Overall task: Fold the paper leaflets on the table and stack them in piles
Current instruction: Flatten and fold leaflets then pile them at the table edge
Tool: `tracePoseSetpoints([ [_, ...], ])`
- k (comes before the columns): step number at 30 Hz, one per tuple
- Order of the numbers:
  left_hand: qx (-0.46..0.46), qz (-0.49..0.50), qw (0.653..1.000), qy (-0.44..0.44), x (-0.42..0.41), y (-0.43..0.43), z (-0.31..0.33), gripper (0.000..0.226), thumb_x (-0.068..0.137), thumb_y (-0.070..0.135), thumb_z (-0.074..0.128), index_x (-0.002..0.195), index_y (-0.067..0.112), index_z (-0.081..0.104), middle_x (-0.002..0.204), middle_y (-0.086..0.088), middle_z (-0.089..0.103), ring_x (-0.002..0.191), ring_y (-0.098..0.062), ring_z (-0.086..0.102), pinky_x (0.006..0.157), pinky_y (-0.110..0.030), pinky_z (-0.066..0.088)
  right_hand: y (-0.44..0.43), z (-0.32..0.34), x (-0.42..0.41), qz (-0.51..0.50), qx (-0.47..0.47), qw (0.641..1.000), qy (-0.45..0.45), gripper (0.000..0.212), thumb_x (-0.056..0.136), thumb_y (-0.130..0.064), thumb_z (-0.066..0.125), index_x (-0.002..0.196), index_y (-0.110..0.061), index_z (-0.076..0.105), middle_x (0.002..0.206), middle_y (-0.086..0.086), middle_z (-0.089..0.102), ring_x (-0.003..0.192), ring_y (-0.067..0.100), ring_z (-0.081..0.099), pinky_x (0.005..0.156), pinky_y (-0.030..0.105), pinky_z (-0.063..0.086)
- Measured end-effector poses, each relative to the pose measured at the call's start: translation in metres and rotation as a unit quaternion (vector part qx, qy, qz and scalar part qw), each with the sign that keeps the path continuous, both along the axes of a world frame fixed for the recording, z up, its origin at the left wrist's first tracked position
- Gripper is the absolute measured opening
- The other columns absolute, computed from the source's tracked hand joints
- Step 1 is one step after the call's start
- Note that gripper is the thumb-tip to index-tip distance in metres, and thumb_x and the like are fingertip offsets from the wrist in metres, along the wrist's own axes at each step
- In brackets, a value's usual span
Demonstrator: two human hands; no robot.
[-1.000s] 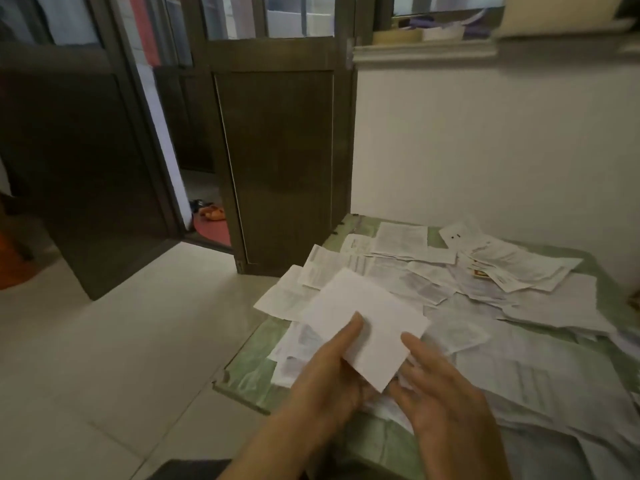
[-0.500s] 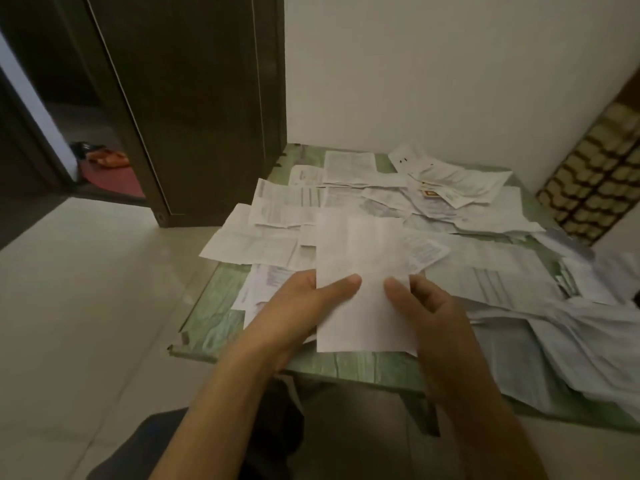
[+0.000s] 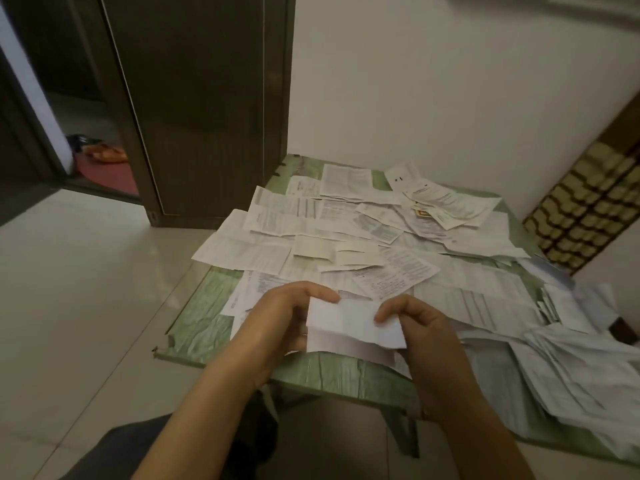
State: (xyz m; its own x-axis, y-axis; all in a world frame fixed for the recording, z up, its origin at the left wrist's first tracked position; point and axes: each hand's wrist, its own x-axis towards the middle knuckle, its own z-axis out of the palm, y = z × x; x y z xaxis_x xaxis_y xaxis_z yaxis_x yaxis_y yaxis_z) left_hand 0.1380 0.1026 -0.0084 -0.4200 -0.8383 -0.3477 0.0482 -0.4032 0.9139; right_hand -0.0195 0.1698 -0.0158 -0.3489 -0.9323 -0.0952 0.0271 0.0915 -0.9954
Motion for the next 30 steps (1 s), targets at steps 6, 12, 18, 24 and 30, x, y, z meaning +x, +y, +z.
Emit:
tracePoseSetpoints([
  [6,-0.001,0.009,1.0,0.018,-0.003,-0.002,-0.005,0.026,0.089,0.033,0.057,0.095,0.01,0.069,0.091,-0.007,0.074,0.087,-0.023,0.069,0.084,-0.037,0.055,-0.004,-0.004,0.004,-0.007,-0.09,0.985,0.148,0.047,0.089,0.012,0.038,0.062,-0.016,0.064,0.073,-0.013,0.065,0.07,-0.001,0.054,0.06,0.016,0.042],
  [12,-0.067,0.043,0.996,-0.042,-0.004,0.0,-0.008,0.02,0.091,0.028,0.058,0.093,0.014,0.072,0.094,-0.006,0.073,0.097,-0.028,0.066,0.095,-0.049,0.048,-0.012,0.008,0.003,-0.01,-0.079,0.992,0.096,0.025,0.099,-0.016,0.037,0.105,-0.024,0.06,0.087,-0.002,0.067,0.072,0.007,0.064,0.057,0.018,0.052],
  [18,-0.099,0.018,0.994,-0.041,-0.006,0.004,-0.006,0.017,0.089,0.026,0.061,0.094,0.017,0.073,0.092,-0.004,0.074,0.093,-0.025,0.067,0.086,-0.04,0.052,-0.021,0.006,0.004,0.053,-0.069,0.951,0.298,0.011,0.085,-0.02,0.065,0.08,-0.029,0.062,0.079,-0.014,0.062,0.079,-0.003,0.057,0.062,0.009,0.044],
  [24,-0.174,0.056,0.981,-0.063,-0.01,0.006,-0.01,0.014,0.089,0.024,0.061,0.082,0.021,0.073,0.078,0.0,0.073,0.063,0.0,0.062,0.056,-0.012,0.047,-0.028,0.004,0.009,0.041,-0.097,0.938,0.329,0.009,0.081,-0.015,0.068,0.072,-0.016,0.066,0.067,-0.008,0.061,0.072,0.004,0.056,0.06,0.012,0.042],
  [30,-0.205,0.098,0.969,-0.093,-0.006,-0.001,-0.014,0.041,0.094,0.029,0.052,0.09,-0.011,0.064,0.08,-0.02,0.06,0.059,-0.002,0.048,0.051,-0.007,0.036,-0.029,-0.001,0.012,0.015,-0.11,0.94,0.324,0.029,0.081,-0.003,0.064,0.066,-0.028,0.061,0.064,-0.014,0.061,0.067,-0.004,0.056,0.058,0.009,0.043],
])
